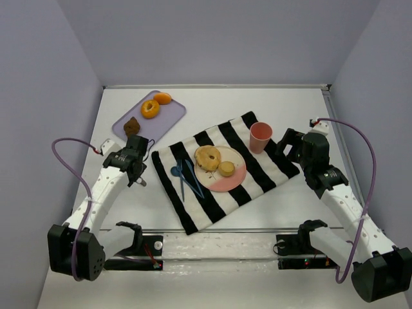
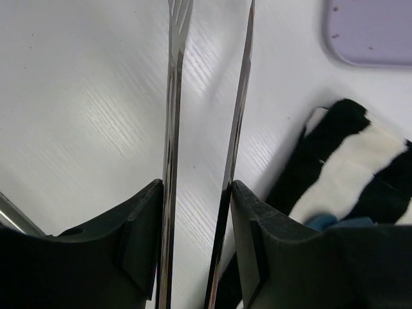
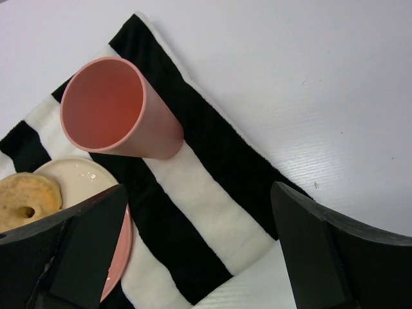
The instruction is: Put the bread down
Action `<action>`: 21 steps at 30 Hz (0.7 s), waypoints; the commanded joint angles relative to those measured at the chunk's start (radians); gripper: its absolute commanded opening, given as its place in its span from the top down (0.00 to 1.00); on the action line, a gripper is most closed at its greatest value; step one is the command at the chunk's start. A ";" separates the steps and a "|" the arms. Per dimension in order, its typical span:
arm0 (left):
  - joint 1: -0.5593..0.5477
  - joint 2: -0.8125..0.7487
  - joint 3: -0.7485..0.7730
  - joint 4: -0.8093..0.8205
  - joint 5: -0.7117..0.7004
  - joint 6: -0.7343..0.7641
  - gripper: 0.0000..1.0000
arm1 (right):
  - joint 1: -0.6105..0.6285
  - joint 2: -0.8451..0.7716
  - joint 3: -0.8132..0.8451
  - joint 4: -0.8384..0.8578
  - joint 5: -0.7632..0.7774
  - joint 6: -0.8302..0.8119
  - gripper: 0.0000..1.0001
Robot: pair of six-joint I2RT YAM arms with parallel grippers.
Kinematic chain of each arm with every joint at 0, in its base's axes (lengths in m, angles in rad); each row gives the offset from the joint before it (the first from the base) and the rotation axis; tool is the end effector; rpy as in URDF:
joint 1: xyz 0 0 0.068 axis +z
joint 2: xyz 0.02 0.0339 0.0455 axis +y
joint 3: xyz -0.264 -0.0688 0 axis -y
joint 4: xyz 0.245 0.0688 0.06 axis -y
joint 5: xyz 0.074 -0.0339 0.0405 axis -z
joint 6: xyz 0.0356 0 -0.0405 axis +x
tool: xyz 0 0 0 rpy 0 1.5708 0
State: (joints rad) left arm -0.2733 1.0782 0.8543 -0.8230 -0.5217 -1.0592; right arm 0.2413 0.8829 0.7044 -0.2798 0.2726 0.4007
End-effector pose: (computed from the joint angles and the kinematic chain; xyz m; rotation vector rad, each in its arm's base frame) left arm 0.1972 -0.0368 0.2594 -1.0851 2.1661 0.1067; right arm 0.1977 0.0388 0.2851 0.3302 1.9862 0.1325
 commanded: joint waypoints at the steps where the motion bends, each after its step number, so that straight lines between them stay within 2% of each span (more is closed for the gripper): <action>1: 0.095 0.015 -0.081 0.131 0.035 -0.003 0.46 | -0.005 -0.015 0.000 0.037 0.007 0.007 0.02; 4: 0.108 0.012 -0.098 0.125 0.040 0.004 0.29 | -0.005 -0.010 0.001 0.037 0.005 0.006 0.02; 5: 0.108 0.006 -0.100 0.125 0.042 0.007 0.17 | -0.005 -0.009 0.001 0.037 0.005 0.004 0.02; 7: 0.108 -0.010 -0.093 0.117 0.052 0.014 0.10 | -0.005 -0.012 0.001 0.037 0.008 0.004 0.02; 8: 0.108 -0.032 -0.090 0.114 0.057 0.031 0.02 | -0.005 -0.012 0.001 0.037 0.007 0.004 0.02; 13: 0.108 -0.138 -0.017 0.078 0.058 0.083 0.01 | -0.005 -0.032 0.000 0.037 0.014 0.003 0.01; 17: 0.108 -0.199 0.103 0.061 0.028 0.136 0.01 | -0.005 -0.047 0.001 0.037 0.014 0.007 0.00; 21: 0.108 -0.253 0.175 0.119 0.026 0.168 0.01 | -0.005 -0.061 0.010 0.037 0.030 0.024 0.00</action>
State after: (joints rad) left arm -0.1680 0.8757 0.9615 -0.7425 -0.4553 -0.9424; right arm 0.2413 0.8482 0.7040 -0.2794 0.2737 0.4057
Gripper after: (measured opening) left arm 0.990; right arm 0.994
